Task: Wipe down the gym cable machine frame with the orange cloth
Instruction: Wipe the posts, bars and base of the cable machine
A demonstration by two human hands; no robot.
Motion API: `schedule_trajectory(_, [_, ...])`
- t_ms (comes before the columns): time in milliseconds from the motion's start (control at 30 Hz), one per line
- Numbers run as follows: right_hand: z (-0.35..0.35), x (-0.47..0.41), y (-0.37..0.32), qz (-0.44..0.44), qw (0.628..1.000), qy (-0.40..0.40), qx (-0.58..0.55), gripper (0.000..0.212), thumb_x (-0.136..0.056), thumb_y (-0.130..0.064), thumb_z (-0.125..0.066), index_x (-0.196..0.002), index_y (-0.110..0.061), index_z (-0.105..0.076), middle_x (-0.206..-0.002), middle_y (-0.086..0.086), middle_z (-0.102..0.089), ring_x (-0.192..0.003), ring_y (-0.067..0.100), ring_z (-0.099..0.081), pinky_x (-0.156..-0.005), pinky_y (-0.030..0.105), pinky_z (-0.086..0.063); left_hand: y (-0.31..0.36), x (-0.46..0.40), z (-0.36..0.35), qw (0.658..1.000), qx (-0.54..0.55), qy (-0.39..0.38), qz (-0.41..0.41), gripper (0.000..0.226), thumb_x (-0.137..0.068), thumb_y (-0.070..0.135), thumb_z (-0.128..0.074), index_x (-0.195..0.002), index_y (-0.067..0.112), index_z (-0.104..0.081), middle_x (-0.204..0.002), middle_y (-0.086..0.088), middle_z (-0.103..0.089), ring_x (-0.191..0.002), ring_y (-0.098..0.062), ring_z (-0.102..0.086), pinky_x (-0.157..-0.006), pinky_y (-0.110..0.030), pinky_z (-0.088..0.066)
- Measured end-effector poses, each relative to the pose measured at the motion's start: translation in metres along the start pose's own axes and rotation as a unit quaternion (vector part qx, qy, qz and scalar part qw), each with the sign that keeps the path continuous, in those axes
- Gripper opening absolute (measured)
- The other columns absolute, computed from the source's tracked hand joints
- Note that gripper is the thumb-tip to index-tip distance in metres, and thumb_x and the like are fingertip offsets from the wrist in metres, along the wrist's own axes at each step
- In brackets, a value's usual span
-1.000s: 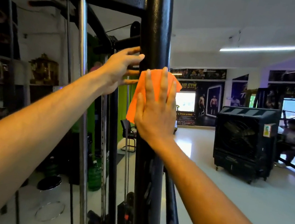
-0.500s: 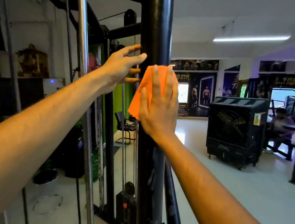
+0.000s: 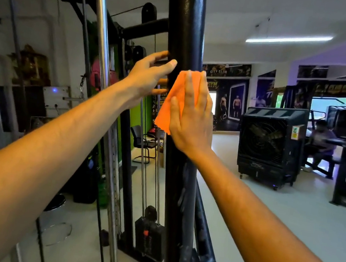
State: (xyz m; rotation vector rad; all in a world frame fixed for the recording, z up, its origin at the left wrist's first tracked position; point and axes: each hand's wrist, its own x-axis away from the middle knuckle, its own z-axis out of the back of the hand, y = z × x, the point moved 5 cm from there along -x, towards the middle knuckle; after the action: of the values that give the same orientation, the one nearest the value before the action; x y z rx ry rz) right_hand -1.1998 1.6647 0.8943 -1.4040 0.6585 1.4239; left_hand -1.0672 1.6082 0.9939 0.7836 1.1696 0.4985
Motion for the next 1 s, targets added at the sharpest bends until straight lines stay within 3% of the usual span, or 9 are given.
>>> schedule_trajectory(267, [-0.017, 0.098, 0.023, -0.030, 0.998, -0.054, -0.002, 0.075, -0.115, -0.051, -0.042, -0.174, -0.032, 0.000, -0.181, -0.004, 0.017, -0.167, 0.030, -0.010, -0.124, 0.063, -0.035, -0.021, 0.012, -0.005, 0.999, 0.032, 0.007, 0.023, 0.050, -0.099, 0.044, -0.076, -0.146, 0.034, -0.060, -0.129, 0.010, -0.076, -0.110, -0.011, -0.077, -0.090, -0.034, -0.062])
schedule_trajectory(400, [-0.006, 0.057, 0.014, -0.022, 0.998, -0.049, -0.019, 0.073, -0.116, -0.051, -0.040, -0.174, -0.035, 0.001, -0.181, -0.004, 0.015, -0.166, 0.033, -0.010, -0.122, 0.066, -0.035, -0.021, 0.016, -0.009, 0.999, 0.029, 0.009, 0.030, 0.050, -0.100, 0.048, -0.075, -0.146, 0.036, -0.059, -0.127, 0.017, -0.073, -0.103, -0.007, -0.078, -0.084, -0.029, -0.061])
schedule_trajectory(500, [0.003, 0.005, 0.002, -0.009, 1.000, -0.014, -0.025, 0.070, -0.116, -0.048, -0.041, -0.175, -0.030, -0.007, -0.182, 0.004, 0.004, -0.164, 0.033, -0.016, -0.124, 0.059, -0.036, -0.021, 0.020, -0.010, 0.999, 0.023, 0.013, 0.038, 0.056, -0.099, 0.051, -0.075, -0.149, 0.038, -0.056, -0.140, 0.013, -0.068, -0.116, -0.014, -0.074, -0.083, -0.029, -0.061])
schedule_trajectory(567, [0.003, -0.006, -0.002, -0.004, 1.000, 0.009, -0.021, 0.069, -0.116, -0.047, -0.042, -0.175, -0.028, -0.011, -0.182, 0.007, 0.000, -0.165, 0.032, -0.017, -0.127, 0.056, -0.034, -0.020, 0.020, -0.011, 0.999, 0.019, 0.010, 0.038, 0.055, -0.101, 0.050, -0.073, -0.150, 0.036, -0.055, -0.140, 0.009, -0.069, -0.110, -0.012, -0.075, -0.079, -0.027, -0.061])
schedule_trajectory(667, [-0.008, 0.041, 0.010, -0.003, 1.000, -0.010, -0.029, 0.070, -0.116, -0.045, -0.043, -0.175, -0.026, -0.010, -0.182, 0.005, 0.006, -0.168, 0.030, -0.005, -0.131, 0.058, -0.026, -0.021, 0.024, -0.014, 0.999, 0.022, 0.023, 0.032, 0.046, -0.105, 0.045, -0.068, -0.147, 0.034, -0.054, -0.133, 0.009, -0.071, -0.095, -0.003, -0.077, -0.081, -0.026, -0.065])
schedule_trajectory(767, [-0.020, 0.112, 0.032, -0.024, 0.997, -0.066, -0.043, 0.074, -0.116, -0.047, -0.045, -0.174, -0.030, -0.003, -0.181, -0.001, 0.016, -0.168, 0.028, 0.004, -0.131, 0.061, -0.024, -0.035, 0.030, -0.016, 0.999, 0.019, 0.023, 0.036, 0.051, -0.106, 0.042, -0.068, -0.153, 0.032, -0.052, -0.141, 0.004, -0.071, -0.101, -0.009, -0.077, -0.093, -0.033, -0.062])
schedule_trajectory(867, [-0.017, 0.113, 0.035, -0.030, 0.994, -0.081, -0.061, 0.073, -0.116, -0.047, -0.043, -0.175, -0.030, -0.004, -0.181, -0.001, 0.015, -0.168, 0.031, -0.001, -0.129, 0.063, -0.027, -0.055, 0.044, -0.017, 0.998, 0.013, 0.019, 0.057, 0.056, -0.101, 0.045, -0.074, -0.153, 0.033, -0.055, -0.145, 0.004, -0.068, -0.111, -0.014, -0.074, -0.101, -0.040, -0.060])
schedule_trajectory(1000, [-0.002, 0.058, 0.019, -0.010, 0.998, -0.040, -0.056, 0.067, -0.117, -0.044, -0.040, -0.175, -0.028, -0.010, -0.182, 0.004, 0.006, -0.166, 0.033, -0.010, -0.129, 0.057, -0.030, -0.065, 0.060, -0.026, 0.995, 0.042, 0.030, 0.088, 0.046, -0.102, 0.045, -0.072, -0.145, 0.040, -0.057, -0.156, 0.001, -0.057, -0.119, -0.014, -0.064, -0.090, -0.030, -0.057])
